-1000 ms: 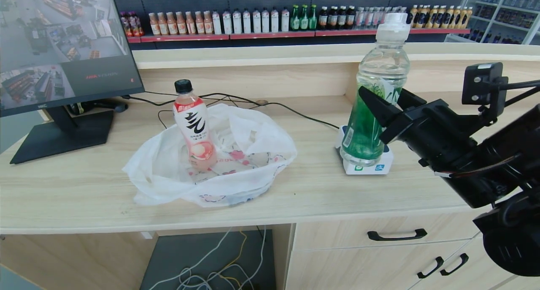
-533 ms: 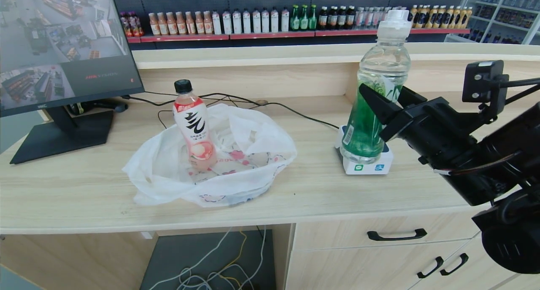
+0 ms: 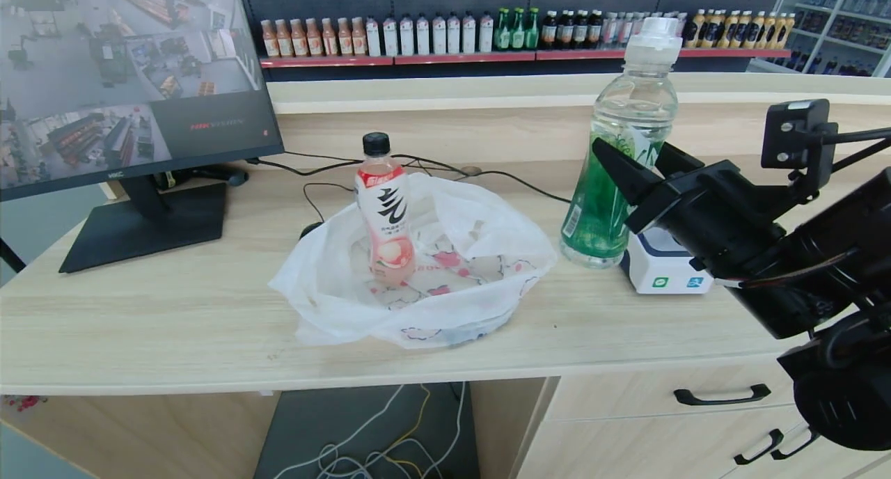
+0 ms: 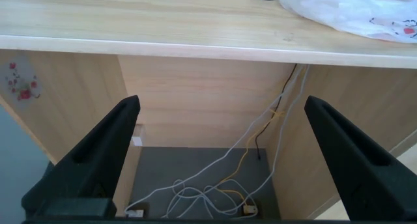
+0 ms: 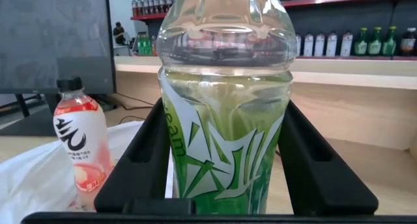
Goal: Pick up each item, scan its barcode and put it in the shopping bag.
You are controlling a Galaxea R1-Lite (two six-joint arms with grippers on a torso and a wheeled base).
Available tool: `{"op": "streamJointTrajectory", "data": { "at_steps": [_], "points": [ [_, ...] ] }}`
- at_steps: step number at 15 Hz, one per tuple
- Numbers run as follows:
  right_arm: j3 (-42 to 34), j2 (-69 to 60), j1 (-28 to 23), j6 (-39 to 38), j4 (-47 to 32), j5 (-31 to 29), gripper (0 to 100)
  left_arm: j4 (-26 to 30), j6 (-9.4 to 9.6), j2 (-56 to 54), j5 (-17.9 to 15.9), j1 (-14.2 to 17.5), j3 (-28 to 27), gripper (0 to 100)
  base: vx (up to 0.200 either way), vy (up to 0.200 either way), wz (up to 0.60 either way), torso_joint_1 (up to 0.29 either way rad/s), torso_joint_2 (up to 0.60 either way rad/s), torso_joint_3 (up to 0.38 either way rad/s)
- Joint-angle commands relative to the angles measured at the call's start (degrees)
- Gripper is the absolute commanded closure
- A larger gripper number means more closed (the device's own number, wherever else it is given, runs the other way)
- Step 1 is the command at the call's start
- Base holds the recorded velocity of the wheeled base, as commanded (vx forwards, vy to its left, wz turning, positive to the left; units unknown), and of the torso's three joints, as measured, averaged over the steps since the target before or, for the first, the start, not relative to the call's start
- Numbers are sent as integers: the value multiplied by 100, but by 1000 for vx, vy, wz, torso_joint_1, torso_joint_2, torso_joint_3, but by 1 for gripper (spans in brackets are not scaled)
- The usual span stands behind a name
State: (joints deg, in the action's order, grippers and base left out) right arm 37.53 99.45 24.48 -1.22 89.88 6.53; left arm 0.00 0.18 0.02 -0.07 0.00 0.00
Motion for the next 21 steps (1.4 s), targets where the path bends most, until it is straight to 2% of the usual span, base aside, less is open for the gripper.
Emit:
{"op": "streamJointTrajectory", "data": {
  "at_steps": [1,9,14,17,21],
  "points": [
    [8,4,4,-1,12,6,100,0,8,-2,-1,0,0,0,0,0,0,0,0,0],
    [562,408,356,-1,12,6,100,0,8,-2,-1,0,0,0,0,0,0,0,0,0],
    [1239,1182,918,-10,12,-3,100,0,8,-2,7,0,0,0,0,0,0,0,0,0],
    [1784,1507,945,8,12,-12,100,0,-1,-2,7,0,0,0,0,0,0,0,0,0],
    [1705,1727,945,-10,12,-12,100,0,8,-2,-1,0,0,0,0,0,0,0,0,0]
  ]
}}
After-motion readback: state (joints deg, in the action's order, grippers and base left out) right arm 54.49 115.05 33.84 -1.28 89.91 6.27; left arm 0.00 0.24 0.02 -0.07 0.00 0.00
